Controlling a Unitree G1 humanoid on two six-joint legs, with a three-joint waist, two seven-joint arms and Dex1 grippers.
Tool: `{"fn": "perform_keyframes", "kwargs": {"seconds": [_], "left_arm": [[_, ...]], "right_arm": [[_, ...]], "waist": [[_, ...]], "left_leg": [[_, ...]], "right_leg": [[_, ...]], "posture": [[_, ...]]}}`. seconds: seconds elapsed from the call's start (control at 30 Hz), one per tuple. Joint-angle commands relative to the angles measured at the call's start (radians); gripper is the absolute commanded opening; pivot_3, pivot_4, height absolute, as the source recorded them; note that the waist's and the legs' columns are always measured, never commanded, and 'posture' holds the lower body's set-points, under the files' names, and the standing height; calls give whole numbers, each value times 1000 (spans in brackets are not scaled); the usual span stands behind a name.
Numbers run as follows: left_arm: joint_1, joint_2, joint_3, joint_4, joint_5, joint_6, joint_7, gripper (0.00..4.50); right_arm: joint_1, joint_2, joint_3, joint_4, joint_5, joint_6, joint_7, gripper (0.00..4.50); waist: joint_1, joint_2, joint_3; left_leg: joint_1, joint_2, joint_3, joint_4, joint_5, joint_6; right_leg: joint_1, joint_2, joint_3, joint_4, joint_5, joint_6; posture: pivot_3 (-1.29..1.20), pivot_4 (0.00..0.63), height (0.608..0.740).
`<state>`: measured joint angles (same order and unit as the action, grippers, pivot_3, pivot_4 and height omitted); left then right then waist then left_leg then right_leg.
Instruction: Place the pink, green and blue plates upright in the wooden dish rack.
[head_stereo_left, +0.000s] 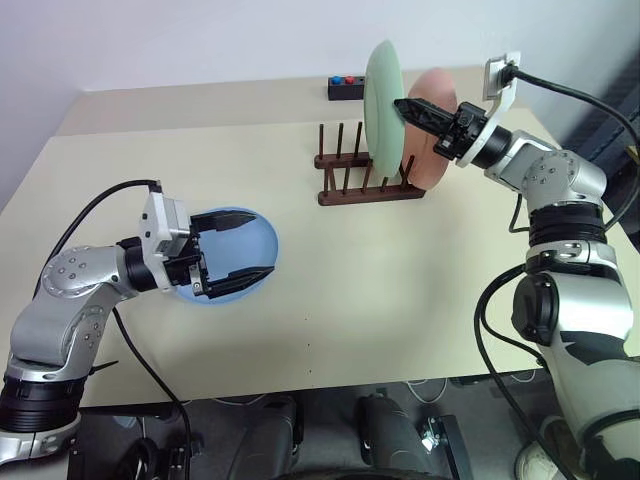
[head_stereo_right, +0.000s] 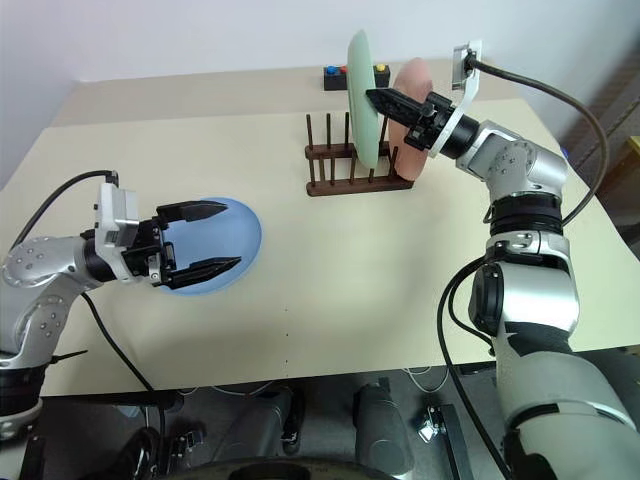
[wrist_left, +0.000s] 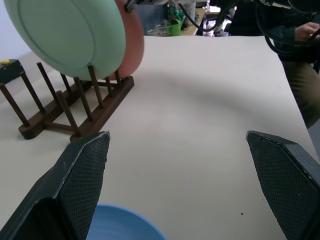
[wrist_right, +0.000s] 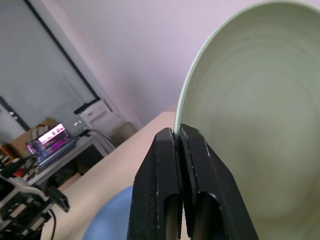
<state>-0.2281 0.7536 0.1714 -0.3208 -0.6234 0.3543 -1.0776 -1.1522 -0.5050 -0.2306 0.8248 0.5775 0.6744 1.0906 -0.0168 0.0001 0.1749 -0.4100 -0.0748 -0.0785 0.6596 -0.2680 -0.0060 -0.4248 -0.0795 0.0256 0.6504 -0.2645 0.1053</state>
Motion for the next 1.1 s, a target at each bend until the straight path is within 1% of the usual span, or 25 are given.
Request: {"fn": "perform_keyframes", "kwargs": {"seconds": [0.03, 0.2, 0.23, 0.27, 0.3, 0.5, 0.53, 0.87, 1.0, 1.07, 1.1], "left_arm": [[11, 7, 22, -39, -19, 3, 6, 4500], [23, 8, 24, -46, -14, 1, 10, 4500], [23, 7, 24, -46, -13, 0, 11, 4500], [22, 7, 24, -47, -14, 0, 12, 4500], [22, 8, 23, -47, -13, 0, 12, 4500], [16, 8, 21, -44, -16, 1, 11, 4500], [15, 7, 20, -42, -16, 1, 10, 4500], [14, 7, 19, -43, -18, 2, 7, 4500], [13, 7, 19, -45, -18, 3, 8, 4500], [11, 6, 18, -44, -19, 4, 8, 4500], [10, 6, 17, -42, -17, 3, 8, 4500]], "right_arm": [[-51, 2, -3, 23, -21, -18, 2, 38], [-40, 6, 8, 3, -34, -29, 38, 38], [-36, 7, 10, 3, -39, -32, 43, 590], [-35, 8, 10, 6, -43, -34, 45, 789], [-33, 8, 12, 11, -51, -44, 41, 1210], [-30, 5, 14, 11, -73, -70, 39, 4208], [-31, 4, 12, 9, -74, -72, 40, 4461], [-7, -23, 39, -84, -107, -107, 57, 4461], [28, -30, 111, -105, -207, -199, 18, 4461], [35, -26, 105, -113, -206, -205, 9, 4461], [41, -27, 112, -116, -226, -236, -6, 4461]], "waist": [[0, 0, 0], [0, 0, 0], [0, 0, 0], [0, 0, 0], [0, 0, 0], [2, 0, 0], [2, 0, 0], [1, 0, 0], [1, 0, 0], [1, 0, 0], [1, 0, 0]], "left_leg": [[0, 0, 0, 0, 0, 0], [0, 0, 0, 0, 0, 0], [0, 0, 0, 0, 0, 0], [0, 0, 0, 0, 0, 0], [0, 0, 0, 0, 0, 0], [0, 0, 0, 0, 0, 0], [0, 0, 0, 0, 0, 0], [0, 0, 0, -1, 0, 0], [0, 0, 0, -1, 0, 0], [0, 0, 0, -1, 0, 0], [0, 0, 0, -1, 0, 0]], "right_leg": [[0, 0, 0, 0, 0, 0], [0, 0, 0, 0, 0, 0], [0, 0, 0, 0, 0, 0], [0, 0, 0, 0, 0, 0], [0, 0, 0, 0, 0, 0], [0, 0, 0, 0, 0, 0], [0, 0, 0, 0, 0, 0], [0, 0, 0, 0, 0, 0], [0, 0, 0, 0, 0, 0], [0, 0, 0, 0, 0, 0], [0, 0, 0, 0, 0, 0]], "posture": [[0, 150, 740], [0, 150, 740], [0, 150, 740], [0, 150, 740], [0, 150, 740], [0, 150, 740], [0, 150, 740], [0, 150, 740], [0, 150, 740], [0, 150, 740], [0, 150, 740]]}}
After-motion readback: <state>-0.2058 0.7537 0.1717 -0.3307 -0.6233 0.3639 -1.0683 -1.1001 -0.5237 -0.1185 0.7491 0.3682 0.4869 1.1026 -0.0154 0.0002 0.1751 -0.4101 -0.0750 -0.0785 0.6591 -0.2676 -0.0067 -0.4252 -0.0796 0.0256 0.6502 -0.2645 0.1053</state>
